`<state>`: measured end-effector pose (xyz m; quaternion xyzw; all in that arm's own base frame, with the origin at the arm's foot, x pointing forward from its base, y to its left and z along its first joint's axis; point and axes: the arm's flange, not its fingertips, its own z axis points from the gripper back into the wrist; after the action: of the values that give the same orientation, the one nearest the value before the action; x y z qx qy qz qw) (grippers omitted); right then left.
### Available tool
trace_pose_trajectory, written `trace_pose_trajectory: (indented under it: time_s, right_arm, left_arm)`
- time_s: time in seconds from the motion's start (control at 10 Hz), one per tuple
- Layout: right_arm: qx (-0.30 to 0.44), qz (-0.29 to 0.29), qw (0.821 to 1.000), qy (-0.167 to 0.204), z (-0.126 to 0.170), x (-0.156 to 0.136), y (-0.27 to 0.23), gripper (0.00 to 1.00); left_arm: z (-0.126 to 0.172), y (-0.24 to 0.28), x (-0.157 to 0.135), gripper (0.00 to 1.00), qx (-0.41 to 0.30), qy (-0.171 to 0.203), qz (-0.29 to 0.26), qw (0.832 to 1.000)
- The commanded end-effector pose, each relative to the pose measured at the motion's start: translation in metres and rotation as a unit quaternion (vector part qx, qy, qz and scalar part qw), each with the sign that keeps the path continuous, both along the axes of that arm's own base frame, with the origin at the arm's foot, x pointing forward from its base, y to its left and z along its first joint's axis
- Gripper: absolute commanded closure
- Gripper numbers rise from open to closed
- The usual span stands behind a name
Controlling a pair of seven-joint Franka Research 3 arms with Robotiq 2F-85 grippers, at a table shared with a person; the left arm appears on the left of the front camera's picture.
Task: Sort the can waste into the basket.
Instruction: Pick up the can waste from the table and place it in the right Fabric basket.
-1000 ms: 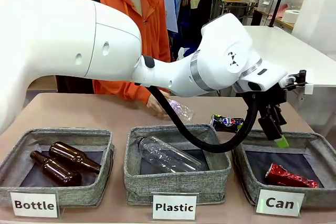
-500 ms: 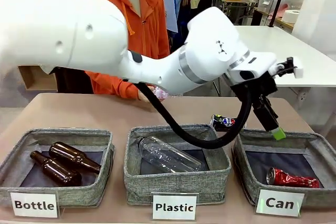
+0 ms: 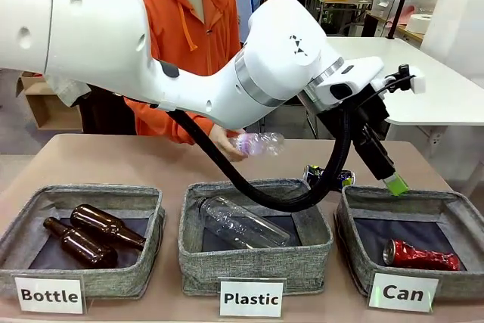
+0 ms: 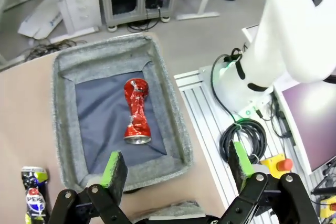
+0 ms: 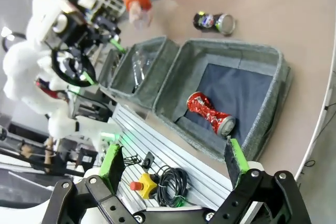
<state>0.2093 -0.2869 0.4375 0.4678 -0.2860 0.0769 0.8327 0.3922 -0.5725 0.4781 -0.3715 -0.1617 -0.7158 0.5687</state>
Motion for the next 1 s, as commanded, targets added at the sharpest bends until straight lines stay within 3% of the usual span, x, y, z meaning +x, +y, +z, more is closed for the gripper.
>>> trace_pose_trajectory:
  time_s: [0.0, 0.7, 0.9]
  right_arm:
    - [0.017, -0.006, 1.000, -0.004, 0.003, -0.004, -0.010, 0.00]
    - [0.033, -0.013, 0.999, -0.013, 0.000, -0.009, -0.019, 0.00]
    - [0.044, -0.008, 0.999, -0.022, 0.003, -0.007, -0.012, 0.00]
  left_arm:
    - [-0.007, 0.010, -0.007, 0.00, -0.008, 0.032, -0.013, 0.999]
    - [-0.008, 0.006, -0.011, 0.00, -0.002, 0.029, -0.010, 1.000]
    - [0.001, 0.031, -0.007, 0.00, 0.005, 0.057, 0.004, 0.998]
